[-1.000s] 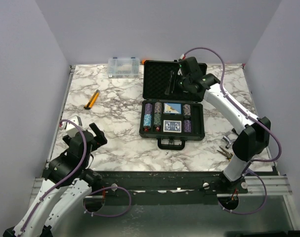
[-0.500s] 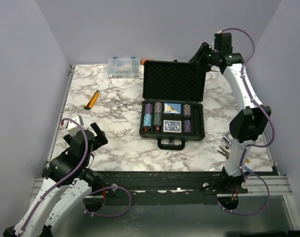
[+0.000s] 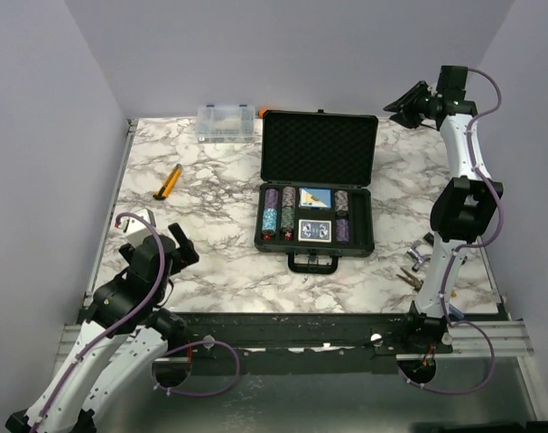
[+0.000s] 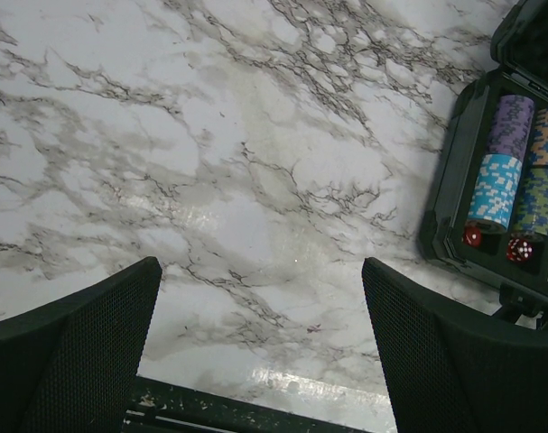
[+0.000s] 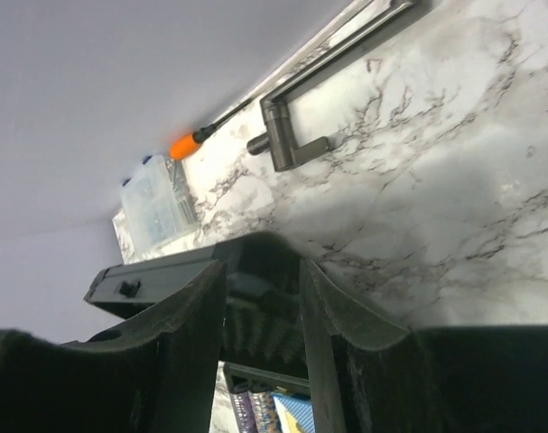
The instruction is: Pack up texas hold em set
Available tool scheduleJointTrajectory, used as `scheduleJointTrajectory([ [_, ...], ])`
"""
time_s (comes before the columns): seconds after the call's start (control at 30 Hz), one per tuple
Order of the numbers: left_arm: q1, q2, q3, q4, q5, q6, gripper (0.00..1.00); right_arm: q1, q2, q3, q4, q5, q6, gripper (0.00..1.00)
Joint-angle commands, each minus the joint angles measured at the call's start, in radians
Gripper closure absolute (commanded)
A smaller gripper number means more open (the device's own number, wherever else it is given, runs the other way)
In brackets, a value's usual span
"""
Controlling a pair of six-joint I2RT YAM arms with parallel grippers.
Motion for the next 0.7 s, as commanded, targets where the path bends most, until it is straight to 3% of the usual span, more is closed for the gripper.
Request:
scheduleJointTrajectory([
  [0.0,0.005,0.021,0.003,0.012,0.027,0.01,0.08,-0.013,0.082,0.069,0.017,-0.075,0.031,0.59],
  [0.23,0.005,0.024,-0.008,0.04,0.082,0.046,0.08,-0.025,0.168,0.057,0.05,-0.123,0.053,0.68],
  [0.43,0.005,0.09,-0.011,0.195,0.434,0.24,0.07,-0.028,0.238,0.069,0.085,-0.234,0.062,0.69],
  [0.57,0.005,0.146,-0.007,0.313,0.681,0.249,0.08,-0.029,0.272,0.067,0.108,-0.333,0.053,0.69],
  [0.67,0.005,0.213,-0.004,0.408,0.772,0.211,0.08,-0.029,0.288,0.055,0.129,-0.402,0.057,0.69],
])
